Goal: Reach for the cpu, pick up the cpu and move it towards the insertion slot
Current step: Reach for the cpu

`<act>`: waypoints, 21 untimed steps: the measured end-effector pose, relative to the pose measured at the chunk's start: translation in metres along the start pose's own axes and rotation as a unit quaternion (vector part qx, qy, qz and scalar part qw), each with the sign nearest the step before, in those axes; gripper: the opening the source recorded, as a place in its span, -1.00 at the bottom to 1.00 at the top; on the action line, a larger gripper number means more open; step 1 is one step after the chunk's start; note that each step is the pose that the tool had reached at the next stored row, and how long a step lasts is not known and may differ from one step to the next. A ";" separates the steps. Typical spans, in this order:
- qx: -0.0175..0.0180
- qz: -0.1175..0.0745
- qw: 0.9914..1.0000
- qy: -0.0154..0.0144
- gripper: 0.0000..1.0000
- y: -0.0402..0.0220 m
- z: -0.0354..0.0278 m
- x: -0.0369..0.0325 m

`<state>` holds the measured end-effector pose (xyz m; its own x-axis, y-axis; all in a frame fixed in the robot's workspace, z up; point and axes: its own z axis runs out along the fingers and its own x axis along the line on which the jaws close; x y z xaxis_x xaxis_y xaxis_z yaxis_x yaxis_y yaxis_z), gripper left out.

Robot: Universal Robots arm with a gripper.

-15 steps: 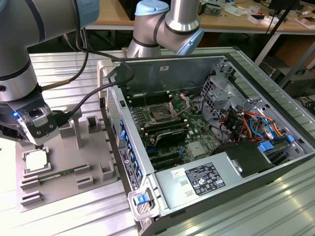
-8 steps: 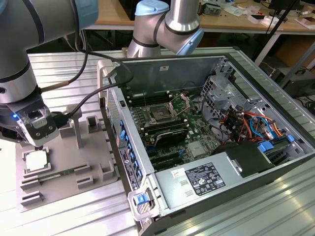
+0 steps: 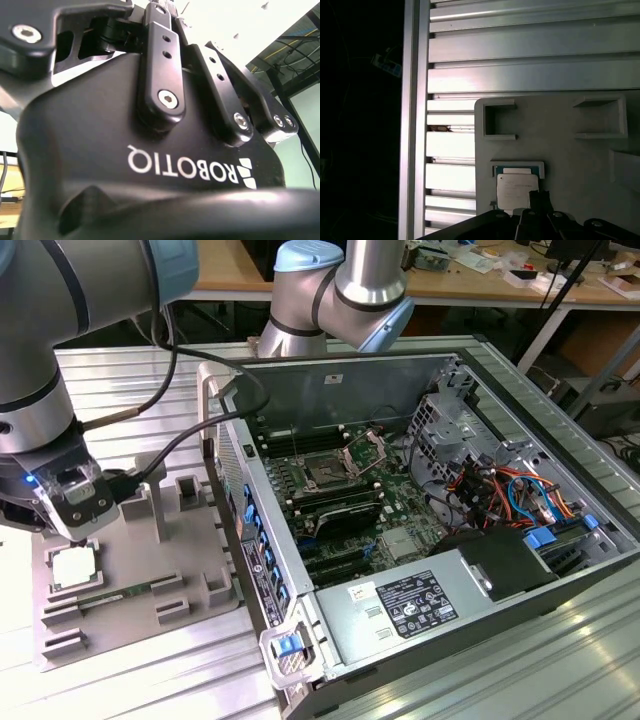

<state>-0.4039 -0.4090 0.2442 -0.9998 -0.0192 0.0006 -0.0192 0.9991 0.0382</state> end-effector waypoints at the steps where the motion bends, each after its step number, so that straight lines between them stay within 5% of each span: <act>1: 0.000 0.000 1.000 0.000 -0.79 0.0000 0.0004 0.0001; 21: 0.000 0.000 1.000 0.000 -0.79 -0.0002 0.0064 0.0022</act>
<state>-0.4060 -0.4090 0.2377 -0.9998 -0.0191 0.0006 -0.0191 0.9991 0.0382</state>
